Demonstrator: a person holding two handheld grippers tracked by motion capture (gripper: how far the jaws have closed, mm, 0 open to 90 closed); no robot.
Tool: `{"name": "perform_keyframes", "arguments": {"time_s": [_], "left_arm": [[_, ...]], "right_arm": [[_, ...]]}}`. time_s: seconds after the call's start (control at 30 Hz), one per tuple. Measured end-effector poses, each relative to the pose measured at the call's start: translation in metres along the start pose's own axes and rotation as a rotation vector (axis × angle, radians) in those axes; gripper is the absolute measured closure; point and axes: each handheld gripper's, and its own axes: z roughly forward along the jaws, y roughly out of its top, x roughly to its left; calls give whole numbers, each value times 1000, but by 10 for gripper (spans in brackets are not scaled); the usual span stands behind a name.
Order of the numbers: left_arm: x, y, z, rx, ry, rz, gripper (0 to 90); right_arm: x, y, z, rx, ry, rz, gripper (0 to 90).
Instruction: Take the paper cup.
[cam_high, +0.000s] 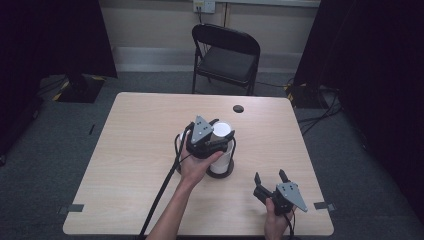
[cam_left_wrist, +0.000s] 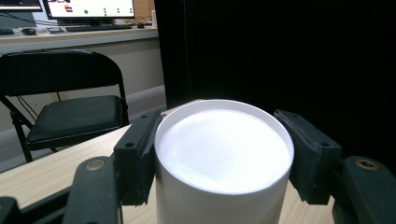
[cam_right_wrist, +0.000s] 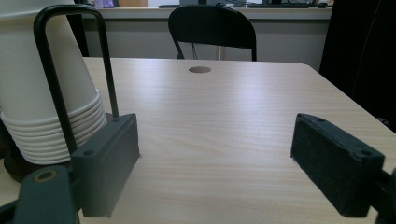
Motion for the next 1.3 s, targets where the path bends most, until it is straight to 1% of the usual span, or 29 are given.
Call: {"name": "perform_keyframes", "arguments": {"time_s": [0.3,0.43,0.5,0.57,0.6,0.63,0.73,0.77,0.83,0.9,0.97,1.03,1.07,1.2,1.23,1.27,1.3], "left_arm": [[-2,6,-5,-21,-12,3,348],[-5,9,-11,-43,-22,-1,348],[-7,11,-14,-51,-27,6,348],[-7,12,-15,-50,-25,3,348],[-5,13,-17,-53,-17,-32,348],[-5,14,-18,-59,-25,-49,349],[-4,15,-21,-60,-20,-40,349],[-3,16,-22,-63,-25,-45,349],[-3,17,-26,-61,-23,-44,349],[-3,18,-28,-64,-30,-44,349],[-4,18,-30,-56,-16,-34,349],[-4,17,-32,-51,-28,-40,349],[-4,17,-33,-49,-24,-36,349],[-3,13,-39,-51,-21,-46,349],[-2,11,-43,-56,-13,-41,349],[-2,11,-43,-56,-13,-41,349],[-3,10,-46,-67,-7,-26,349]], "right_arm": [[0,0,0,-1,-1,-1,145],[0,0,0,0,-2,-1,145],[0,0,0,-2,-1,0,145],[0,0,0,-2,-1,0,145],[0,0,0,-1,-1,-1,145],[0,0,0,-1,-1,-1,145],[0,0,0,-2,-1,0,145],[0,0,0,-2,-1,0,145],[0,0,0,1,4,-5,145],[0,0,0,2,4,-3,145],[0,0,0,1,4,-6,145],[0,0,0,3,3,-7,144],[0,0,1,3,-2,-7,144],[0,0,1,2,-1,-8,145],[0,0,0,3,3,-7,145],[0,0,0,3,3,-8,145],[0,0,0,3,3,-8,145]]}}
